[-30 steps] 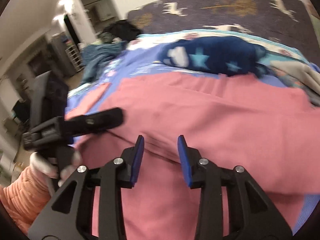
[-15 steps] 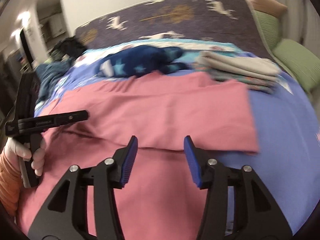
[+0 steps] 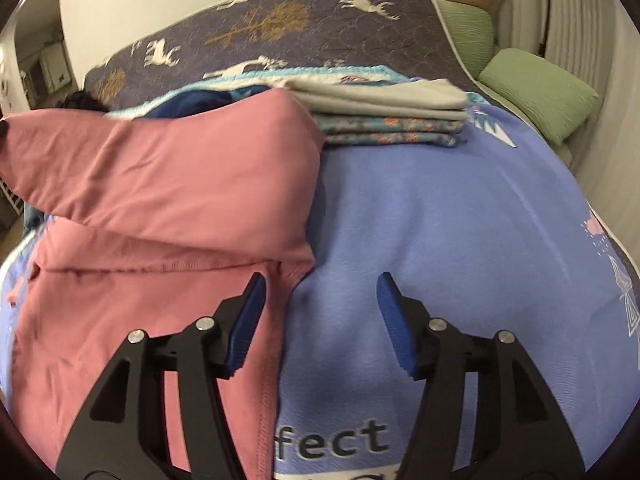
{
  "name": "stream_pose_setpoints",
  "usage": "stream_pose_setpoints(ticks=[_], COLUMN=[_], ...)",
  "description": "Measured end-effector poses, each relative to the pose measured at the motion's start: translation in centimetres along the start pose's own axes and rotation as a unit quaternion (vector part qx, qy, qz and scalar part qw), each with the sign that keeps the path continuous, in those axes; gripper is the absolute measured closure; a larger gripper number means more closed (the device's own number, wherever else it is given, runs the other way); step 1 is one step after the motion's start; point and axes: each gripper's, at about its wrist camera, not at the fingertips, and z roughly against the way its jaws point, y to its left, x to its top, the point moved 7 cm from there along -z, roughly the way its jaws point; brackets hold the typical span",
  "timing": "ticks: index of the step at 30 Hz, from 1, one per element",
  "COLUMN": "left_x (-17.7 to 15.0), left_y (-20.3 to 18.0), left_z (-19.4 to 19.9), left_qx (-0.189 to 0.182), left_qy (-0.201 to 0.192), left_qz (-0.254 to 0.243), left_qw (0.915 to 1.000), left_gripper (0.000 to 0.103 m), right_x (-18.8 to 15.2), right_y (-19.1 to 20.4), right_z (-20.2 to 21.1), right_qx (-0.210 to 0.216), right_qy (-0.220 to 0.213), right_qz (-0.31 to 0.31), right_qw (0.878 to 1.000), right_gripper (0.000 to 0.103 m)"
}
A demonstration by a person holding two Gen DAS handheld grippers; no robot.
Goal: Fold small clothes
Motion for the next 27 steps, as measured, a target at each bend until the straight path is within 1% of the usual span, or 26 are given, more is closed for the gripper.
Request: stream_pose_setpoints(ticks=[3,4,5,6,7,8,9,10,11,12,13,14,16,17,18,19,20,21,22,23,24,25,26,27], left_x=[-3.4,-5.0,-5.9,-6.8,-7.4,-8.0,-8.2,-8.3,-8.4,-8.6,-8.7,-9.0,-10.1,-11.0,-11.5,-11.8,-11.6,-11.5,-11.6,-11.6,-11.6,-11.7,-11.7,-11.5], left_y=[3.7,5.2,6.2,7.1,8.0,8.7,9.1,9.4,9.4,9.4,9.4,9.4,9.4,9.4,9.4,9.3,9.3,9.4,9.7,9.9,10.2,10.2,10.3,10.5], left_z=[-2.0,-2.9,-3.3,-3.6,-3.7,-3.6,-3.3,-3.0,-2.9,-2.7,-2.7,-3.1,-4.2,-5.0,-5.3,-5.5,-5.3,-5.2,-5.1,-4.9,-4.6,-4.5,-4.3,-4.1], left_qx=[0.046,0.070,0.087,0.101,0.113,0.123,0.126,0.132,0.135,0.140,0.148,0.164,0.179,0.181,0.187,0.193,0.195,0.196,0.191,0.184,0.178,0.174,0.164,0.151], left_qy=[0.050,0.071,0.083,0.093,0.097,0.096,0.094,0.089,0.088,0.088,0.089,0.097,0.117,0.136,0.142,0.138,0.136,0.136,0.136,0.134,0.132,0.131,0.128,0.124], left_qz=[0.019,0.027,0.035,0.044,0.052,0.062,0.064,0.065,0.063,0.057,0.048,0.031,0.013,0.008,0.003,-0.005,-0.006,-0.003,0.005,0.015,0.025,0.031,0.039,0.051], left_qw=[0.9975,0.9947,0.9921,0.9896,0.9875,0.9858,0.9855,0.9851,0.9849,0.9846,0.9838,0.9812,0.9768,0.9741,0.9721,0.9714,0.9712,0.9712,0.9722,0.9738,0.9749,0.9755,0.9772,0.9793], left_gripper=[0.103,0.102,0.101,0.095,0.085,0.081,0.073,0.069,0.067,0.062,0.060,0.059,0.053,0.051,0.048,0.047,0.047,0.045,0.044,0.044,0.044,0.044,0.044,0.044], right_x=[-0.4,-0.4,-0.5,-0.4,-0.3,-0.1,0.2,0.5,0.9,1.4,1.9,2.4,3.0,3.2,3.1,2.5,1.7,1.2,1.0,1.2,1.2,1.2,1.1,1.2], right_y=[0.8,0.9,0.9,0.8,0.7,0.5,0.6,0.7,0.9,1.5,2.2,3.0,4.6,5.3,6.0,6.0,5.6,5.4,5.2,4.8,4.4,4.2,4.1,3.8], right_z=[-0.5,-0.4,-0.3,0.0,0.3,0.4,1.0,1.2,1.4,1.5,1.5,1.4,1.2,0.9,-0.1,-1.4,-2.8,-3.6,-3.6,-3.3,-3.0,-2.7,-2.4,-2.1], right_qx=[-0.002,-0.005,-0.005,-0.005,-0.004,-0.003,0.005,0.013,0.025,0.039,0.047,0.053,0.069,0.081,0.090,0.077,0.053,0.048,0.062,0.069,0.062,0.059,0.066,0.081], right_qy=[0.007,0.007,0.006,0.004,0.001,-0.002,-0.010,-0.014,-0.019,-0.023,-0.025,-0.027,-0.035,-0.036,-0.020,0.007,0.034,0.039,0.031,0.032,0.036,0.039,0.041,0.041], right_qz=[0.012,0.013,0.012,0.009,0.006,0.003,-0.002,-0.004,-0.005,-0.002,0.006,0.017,0.033,0.039,0.043,0.045,0.050,0.055,0.048,0.034,0.026,0.022,0.019,0.011], right_qw=[1.000,1.000,1.000,1.000,1.000,1.000,1.000,1.000,0.999,0.999,0.999,0.998,0.997,0.995,0.995,0.996,0.997,0.997,0.996,0.997,0.997,0.997,0.997,0.996], right_gripper=[0.043,0.043,0.043,0.043,0.043,0.043,0.043,0.043,0.049,0.060,0.065,0.072,0.075,0.075,0.075,0.075,0.077,0.080,0.080,0.081,0.086,0.086,0.086,0.084])
